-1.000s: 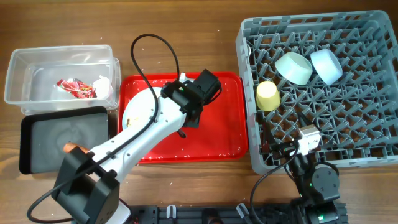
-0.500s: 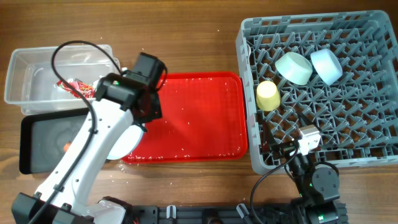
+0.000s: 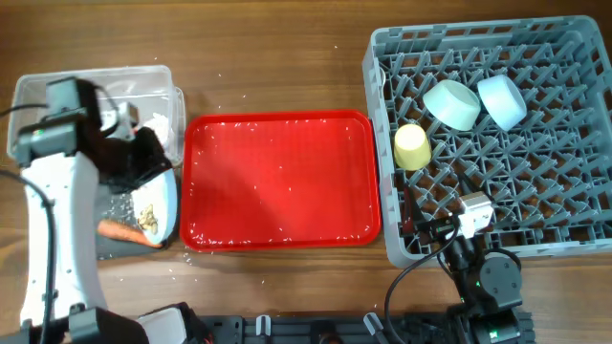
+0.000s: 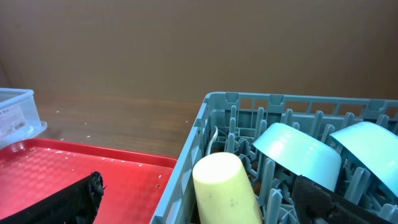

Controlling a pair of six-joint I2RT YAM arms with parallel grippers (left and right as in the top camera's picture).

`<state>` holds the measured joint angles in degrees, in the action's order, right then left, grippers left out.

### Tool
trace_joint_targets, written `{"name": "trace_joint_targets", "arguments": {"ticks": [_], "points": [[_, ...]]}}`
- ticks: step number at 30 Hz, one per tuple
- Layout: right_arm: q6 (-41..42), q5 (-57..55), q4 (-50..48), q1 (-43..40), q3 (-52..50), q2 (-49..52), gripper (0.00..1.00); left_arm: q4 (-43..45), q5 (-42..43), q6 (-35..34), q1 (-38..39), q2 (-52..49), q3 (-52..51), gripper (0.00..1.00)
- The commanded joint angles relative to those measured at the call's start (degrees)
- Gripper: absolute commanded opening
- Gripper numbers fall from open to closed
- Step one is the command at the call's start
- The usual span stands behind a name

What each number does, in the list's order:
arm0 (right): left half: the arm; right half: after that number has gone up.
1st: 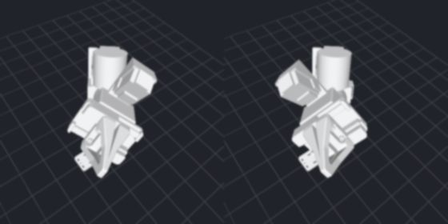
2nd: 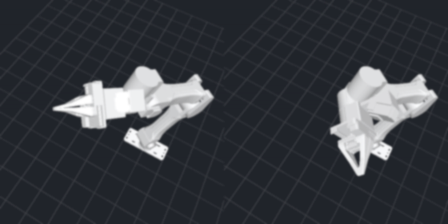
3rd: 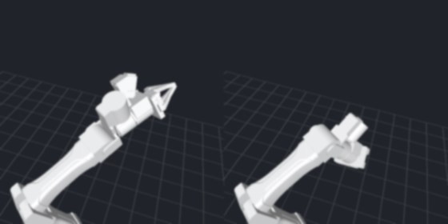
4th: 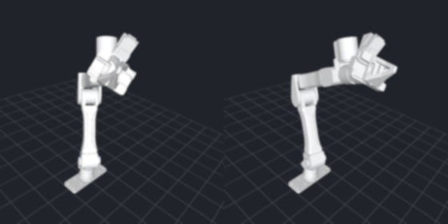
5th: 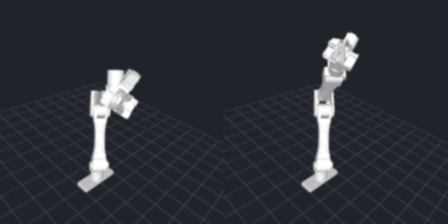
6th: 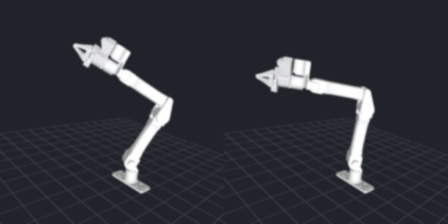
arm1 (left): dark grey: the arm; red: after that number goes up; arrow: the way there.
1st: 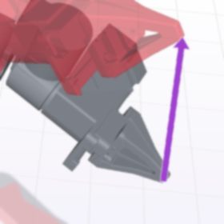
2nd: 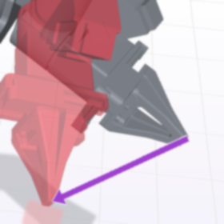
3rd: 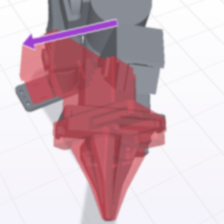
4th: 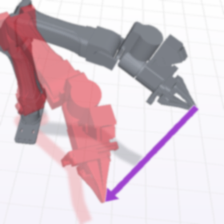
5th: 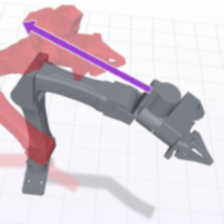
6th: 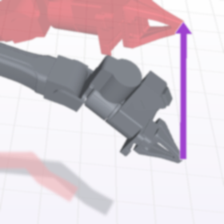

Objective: Sort waste into correct bins and load items into the dishwasher rack
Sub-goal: 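Tip the plate over the black tray to dump the food scraps, then carry the plate to the rack and stand it upright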

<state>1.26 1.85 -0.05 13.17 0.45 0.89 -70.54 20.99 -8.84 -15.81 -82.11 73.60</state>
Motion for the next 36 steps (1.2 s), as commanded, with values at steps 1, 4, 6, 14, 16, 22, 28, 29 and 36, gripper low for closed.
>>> {"name": "trace_joint_targets", "arguments": {"ticks": [1,4,6,14,16,22,28,29,36], "points": [[0.63,-0.39,-0.31,-0.28,-0.15,-0.24,1.00,-0.85,14.82,7.23,-8.24,5.53,-0.22,0.04],[0.66,-0.39,-0.31,-0.28,-0.15,-0.24,1.00,-1.33,24.65,12.07,-16.28,7.56,-1.55,0.04],[0.63,-0.42,-0.31,-0.28,-0.15,-0.24,1.00,-1.27,29.22,14.78,-20.50,8.55,-3.52,0.04],[0.66,-0.39,-0.31,-0.28,-0.15,-0.24,1.00,-3.78,50.86,29.57,-37.44,11.50,-11.21,0.04],[0.66,-0.39,-0.31,-0.28,-0.15,-0.24,1.00,-7.32,54.38,35.36,-40.52,11.58,-11.78,0.04],[0.66,-0.39,-0.31,-0.28,-0.15,-0.24,1.00,-14.43,56.68,44.63,-42.16,11.63,-11.78,0.04],[0.66,-0.39,-0.31,-0.28,-0.15,-0.24,1.00,-15.65,53.77,44.61,-37.83,13.05,-11.78,0.04],[0.63,-0.39,-0.31,-0.28,-0.15,-0.24,1.00,-15.67,52.76,44.59,-37.13,13.25,-11.78,0.04],[0.63,-0.39,-0.31,-0.28,-0.15,-0.24,1.00,-9.51,54.77,40.87,-20.20,14.05,-11.78,0.04]]}}
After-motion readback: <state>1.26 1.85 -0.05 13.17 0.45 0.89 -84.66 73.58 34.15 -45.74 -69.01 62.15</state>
